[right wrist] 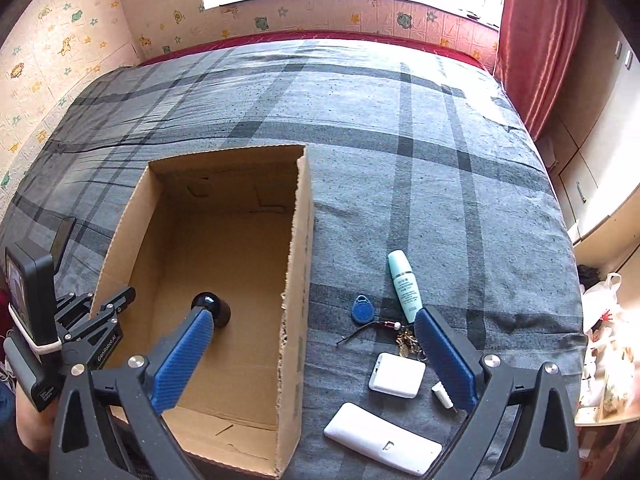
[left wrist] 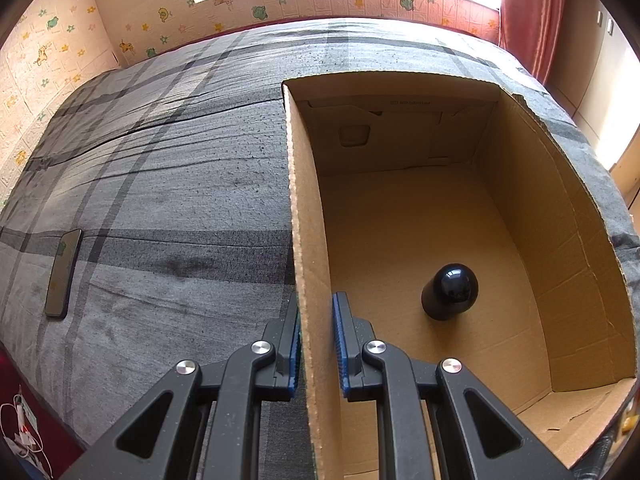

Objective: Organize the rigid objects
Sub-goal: 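Withdraw the right tool from the box toward the remaining items, then grasp the small white cube charger with the right tool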

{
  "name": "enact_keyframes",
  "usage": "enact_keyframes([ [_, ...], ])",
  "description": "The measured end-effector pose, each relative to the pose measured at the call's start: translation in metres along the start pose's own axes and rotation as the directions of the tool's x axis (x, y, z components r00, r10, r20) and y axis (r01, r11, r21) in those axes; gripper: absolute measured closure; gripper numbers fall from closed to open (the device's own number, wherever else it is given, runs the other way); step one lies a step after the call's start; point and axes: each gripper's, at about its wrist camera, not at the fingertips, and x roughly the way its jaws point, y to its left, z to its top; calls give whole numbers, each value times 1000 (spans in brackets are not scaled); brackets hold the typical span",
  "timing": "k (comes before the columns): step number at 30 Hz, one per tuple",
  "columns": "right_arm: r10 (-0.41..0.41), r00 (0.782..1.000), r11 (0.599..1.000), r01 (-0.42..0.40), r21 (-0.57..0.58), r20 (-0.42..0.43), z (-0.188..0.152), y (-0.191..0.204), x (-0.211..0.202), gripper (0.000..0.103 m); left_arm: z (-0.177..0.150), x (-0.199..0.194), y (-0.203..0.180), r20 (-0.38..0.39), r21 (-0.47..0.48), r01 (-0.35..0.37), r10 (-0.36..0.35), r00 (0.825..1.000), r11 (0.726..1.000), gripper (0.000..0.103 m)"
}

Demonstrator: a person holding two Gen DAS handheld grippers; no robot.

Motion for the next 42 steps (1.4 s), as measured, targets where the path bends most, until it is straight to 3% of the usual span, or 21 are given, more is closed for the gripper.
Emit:
enact_keyframes([
  [6,-78,997,996,78,39,-5,-10,-43,-5,0,0,0,0,0,0,0,0,1000,1000,87],
  [18,-166,981,975,178,130,-103,-43,-109,23,0,0,-1,0,1,0,-1,1,1000,1000,87],
  [38,-145,958,960,196,198,-247,-92,-149,90,1,-1,-1,1,0,-4,-1,1,1000,1000,88],
  [42,-139,958,960,193,204,-252,-93,-151,92,7,-1,-1,1,0,-4,-1,1,1000,1000,88],
])
